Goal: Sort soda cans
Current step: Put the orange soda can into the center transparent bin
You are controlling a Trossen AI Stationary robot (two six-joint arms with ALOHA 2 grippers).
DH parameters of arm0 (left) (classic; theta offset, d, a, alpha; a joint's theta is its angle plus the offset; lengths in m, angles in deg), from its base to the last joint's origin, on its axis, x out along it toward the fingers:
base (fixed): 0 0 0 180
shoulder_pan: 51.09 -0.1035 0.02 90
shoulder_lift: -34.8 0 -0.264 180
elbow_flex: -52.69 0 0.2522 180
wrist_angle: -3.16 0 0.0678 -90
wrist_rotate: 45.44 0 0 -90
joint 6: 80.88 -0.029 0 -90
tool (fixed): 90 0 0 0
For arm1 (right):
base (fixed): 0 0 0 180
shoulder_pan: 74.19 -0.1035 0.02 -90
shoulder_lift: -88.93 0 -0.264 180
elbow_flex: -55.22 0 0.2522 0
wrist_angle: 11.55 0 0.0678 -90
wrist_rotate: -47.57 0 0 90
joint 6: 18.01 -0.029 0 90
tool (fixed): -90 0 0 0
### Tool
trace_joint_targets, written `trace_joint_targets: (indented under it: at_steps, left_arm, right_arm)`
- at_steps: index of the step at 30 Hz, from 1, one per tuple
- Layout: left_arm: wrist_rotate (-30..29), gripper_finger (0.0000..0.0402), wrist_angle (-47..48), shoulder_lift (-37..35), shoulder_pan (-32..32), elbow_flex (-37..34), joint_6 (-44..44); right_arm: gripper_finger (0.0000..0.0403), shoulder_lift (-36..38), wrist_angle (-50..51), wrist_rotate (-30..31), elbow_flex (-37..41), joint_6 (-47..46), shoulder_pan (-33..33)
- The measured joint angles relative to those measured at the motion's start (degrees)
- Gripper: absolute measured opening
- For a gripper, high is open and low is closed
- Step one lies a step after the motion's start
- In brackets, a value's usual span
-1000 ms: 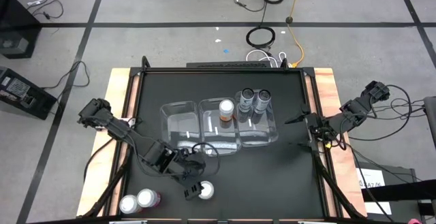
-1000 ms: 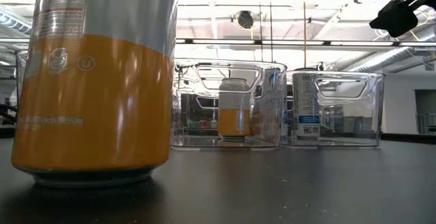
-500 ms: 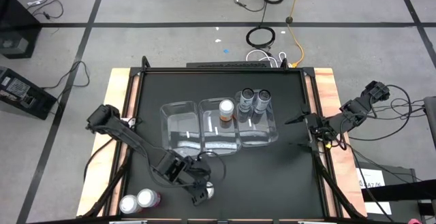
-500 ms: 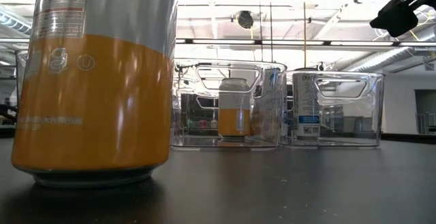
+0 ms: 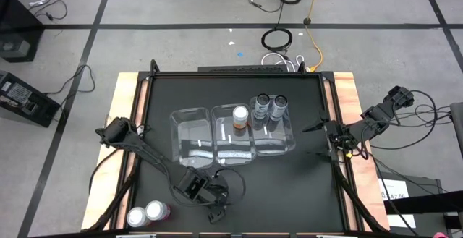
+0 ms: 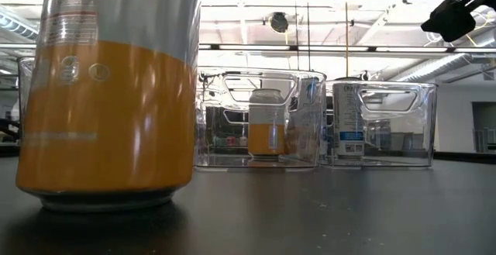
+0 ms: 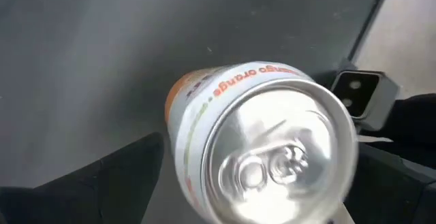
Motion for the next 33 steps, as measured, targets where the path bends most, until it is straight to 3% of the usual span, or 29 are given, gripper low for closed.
trace_joint_targets:
  at_steps: [27, 33]
  left_arm:
    - [0.9, 0.0395, -1.2, 2.3, -1.3, 0.0, 0.4]
    - [2.1, 0.0353, 0.2, 2.2, -1.4, 0.0, 0.4]
  right_arm:
    - [0.0389, 0.0, -0.5, -1.5, 0.0, 0.6, 0.0]
    - [0.0389, 0.0, -0.4, -1.5, 0.0, 0.6, 0.0]
